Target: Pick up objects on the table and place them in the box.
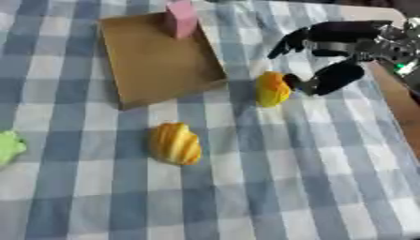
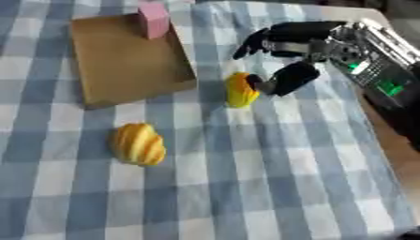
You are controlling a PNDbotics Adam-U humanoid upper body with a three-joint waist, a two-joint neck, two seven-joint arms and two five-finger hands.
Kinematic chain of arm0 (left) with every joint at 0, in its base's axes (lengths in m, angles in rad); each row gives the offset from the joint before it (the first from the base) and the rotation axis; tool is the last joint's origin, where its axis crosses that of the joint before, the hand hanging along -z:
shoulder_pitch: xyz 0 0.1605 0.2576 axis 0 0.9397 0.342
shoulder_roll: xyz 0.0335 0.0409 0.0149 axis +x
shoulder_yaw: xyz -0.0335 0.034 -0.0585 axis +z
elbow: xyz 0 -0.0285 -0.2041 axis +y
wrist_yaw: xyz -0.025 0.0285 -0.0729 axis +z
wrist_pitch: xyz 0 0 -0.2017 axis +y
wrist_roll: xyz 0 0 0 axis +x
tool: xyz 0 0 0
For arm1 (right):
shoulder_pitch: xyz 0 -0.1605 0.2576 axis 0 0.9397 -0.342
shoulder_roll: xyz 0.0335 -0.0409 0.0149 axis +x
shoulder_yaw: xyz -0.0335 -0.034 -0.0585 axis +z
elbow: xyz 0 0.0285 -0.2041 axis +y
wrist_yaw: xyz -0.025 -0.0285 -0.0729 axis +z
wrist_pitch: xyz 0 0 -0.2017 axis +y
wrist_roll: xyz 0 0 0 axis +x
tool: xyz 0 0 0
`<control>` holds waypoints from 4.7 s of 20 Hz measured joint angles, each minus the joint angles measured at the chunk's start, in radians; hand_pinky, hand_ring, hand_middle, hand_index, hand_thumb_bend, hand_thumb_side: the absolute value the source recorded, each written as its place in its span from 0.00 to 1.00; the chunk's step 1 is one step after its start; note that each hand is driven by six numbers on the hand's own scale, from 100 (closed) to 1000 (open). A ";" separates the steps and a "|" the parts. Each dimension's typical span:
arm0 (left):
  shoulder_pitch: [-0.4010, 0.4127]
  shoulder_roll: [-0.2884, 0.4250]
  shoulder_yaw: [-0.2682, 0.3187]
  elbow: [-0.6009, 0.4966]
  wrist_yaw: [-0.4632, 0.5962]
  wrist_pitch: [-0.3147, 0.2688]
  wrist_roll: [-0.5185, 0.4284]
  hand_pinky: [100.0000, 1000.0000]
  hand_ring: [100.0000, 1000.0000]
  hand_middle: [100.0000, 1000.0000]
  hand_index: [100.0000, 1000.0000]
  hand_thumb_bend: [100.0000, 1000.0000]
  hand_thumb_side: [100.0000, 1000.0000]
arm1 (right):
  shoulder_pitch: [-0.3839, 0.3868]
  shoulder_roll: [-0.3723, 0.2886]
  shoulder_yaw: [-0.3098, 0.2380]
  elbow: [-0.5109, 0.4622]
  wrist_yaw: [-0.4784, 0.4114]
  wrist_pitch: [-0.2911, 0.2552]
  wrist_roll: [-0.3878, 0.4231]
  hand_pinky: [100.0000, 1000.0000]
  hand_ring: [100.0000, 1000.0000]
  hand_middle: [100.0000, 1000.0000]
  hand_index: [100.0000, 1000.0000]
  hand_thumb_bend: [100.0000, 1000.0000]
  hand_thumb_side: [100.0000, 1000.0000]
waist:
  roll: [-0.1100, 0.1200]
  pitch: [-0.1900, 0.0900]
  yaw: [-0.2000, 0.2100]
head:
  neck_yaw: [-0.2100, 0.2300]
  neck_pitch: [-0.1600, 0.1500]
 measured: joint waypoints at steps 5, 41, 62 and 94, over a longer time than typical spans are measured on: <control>-0.001 0.000 0.000 0.000 0.004 0.000 -0.002 0.92 0.69 0.80 0.87 0.02 0.62 | -0.005 0.019 0.012 0.035 0.033 -0.014 0.003 0.81 0.87 0.84 0.91 0.00 0.46 | 0.000 0.005 0.002 | -0.004 0.000; -0.008 -0.001 -0.001 0.000 0.006 -0.004 -0.014 0.91 0.69 0.81 0.87 0.01 0.62 | -0.095 0.057 -0.009 -0.138 -0.126 0.083 -0.253 0.72 0.64 0.50 0.46 0.00 0.11 | -0.002 -0.006 0.003 | -0.008 0.000; -0.026 0.002 -0.014 0.000 0.019 -0.008 -0.035 0.91 0.69 0.81 0.87 0.01 0.63 | -0.374 0.304 0.088 0.212 0.019 0.023 -0.182 0.73 0.68 0.56 0.57 0.00 0.12 | -0.033 0.004 0.072 | -0.080 0.000; -0.026 0.002 -0.018 0.000 0.023 -0.007 -0.038 0.91 0.69 0.81 0.87 0.01 0.62 | -0.126 0.062 0.105 -0.328 -0.209 -0.098 0.015 0.79 0.83 0.78 0.90 0.00 0.15 | -0.027 -0.011 0.055 | -0.050 0.001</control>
